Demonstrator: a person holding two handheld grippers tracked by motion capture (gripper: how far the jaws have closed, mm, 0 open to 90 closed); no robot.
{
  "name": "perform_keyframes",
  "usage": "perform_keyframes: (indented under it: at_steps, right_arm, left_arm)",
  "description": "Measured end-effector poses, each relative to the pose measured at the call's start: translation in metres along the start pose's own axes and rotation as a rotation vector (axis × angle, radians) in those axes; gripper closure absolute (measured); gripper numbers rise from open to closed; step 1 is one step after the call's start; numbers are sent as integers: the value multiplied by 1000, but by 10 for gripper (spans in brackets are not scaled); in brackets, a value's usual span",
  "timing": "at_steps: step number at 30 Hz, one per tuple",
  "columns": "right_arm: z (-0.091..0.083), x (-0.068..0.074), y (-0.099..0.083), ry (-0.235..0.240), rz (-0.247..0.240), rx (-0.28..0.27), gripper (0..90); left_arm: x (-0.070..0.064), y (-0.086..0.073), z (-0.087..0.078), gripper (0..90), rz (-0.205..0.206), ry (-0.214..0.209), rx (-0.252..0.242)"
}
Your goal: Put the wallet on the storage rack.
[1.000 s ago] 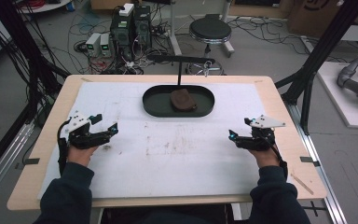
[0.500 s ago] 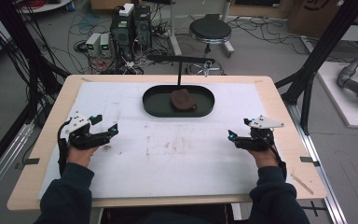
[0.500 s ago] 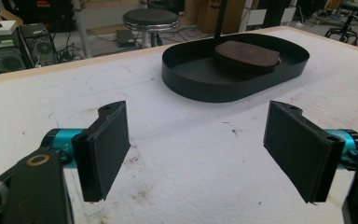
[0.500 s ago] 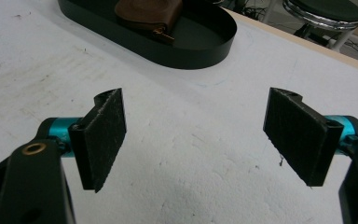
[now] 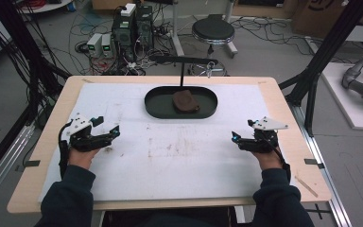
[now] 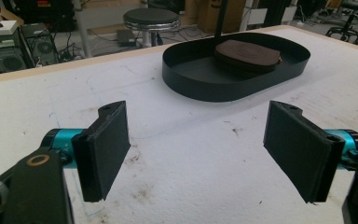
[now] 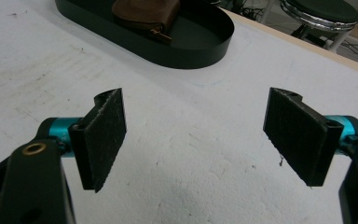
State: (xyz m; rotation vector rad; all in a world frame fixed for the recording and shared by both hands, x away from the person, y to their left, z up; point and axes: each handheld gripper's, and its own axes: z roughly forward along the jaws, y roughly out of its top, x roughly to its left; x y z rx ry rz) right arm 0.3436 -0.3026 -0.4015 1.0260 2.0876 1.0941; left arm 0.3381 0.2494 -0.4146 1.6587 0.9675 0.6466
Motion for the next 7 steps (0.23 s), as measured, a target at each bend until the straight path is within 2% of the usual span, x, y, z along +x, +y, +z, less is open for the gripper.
perform_keyframes:
  at_steps: [7]
  right_arm:
    - [0,0,0,-1,-3,-2,215]
  left_arm:
    - [0,0,0,223,1,1,1]
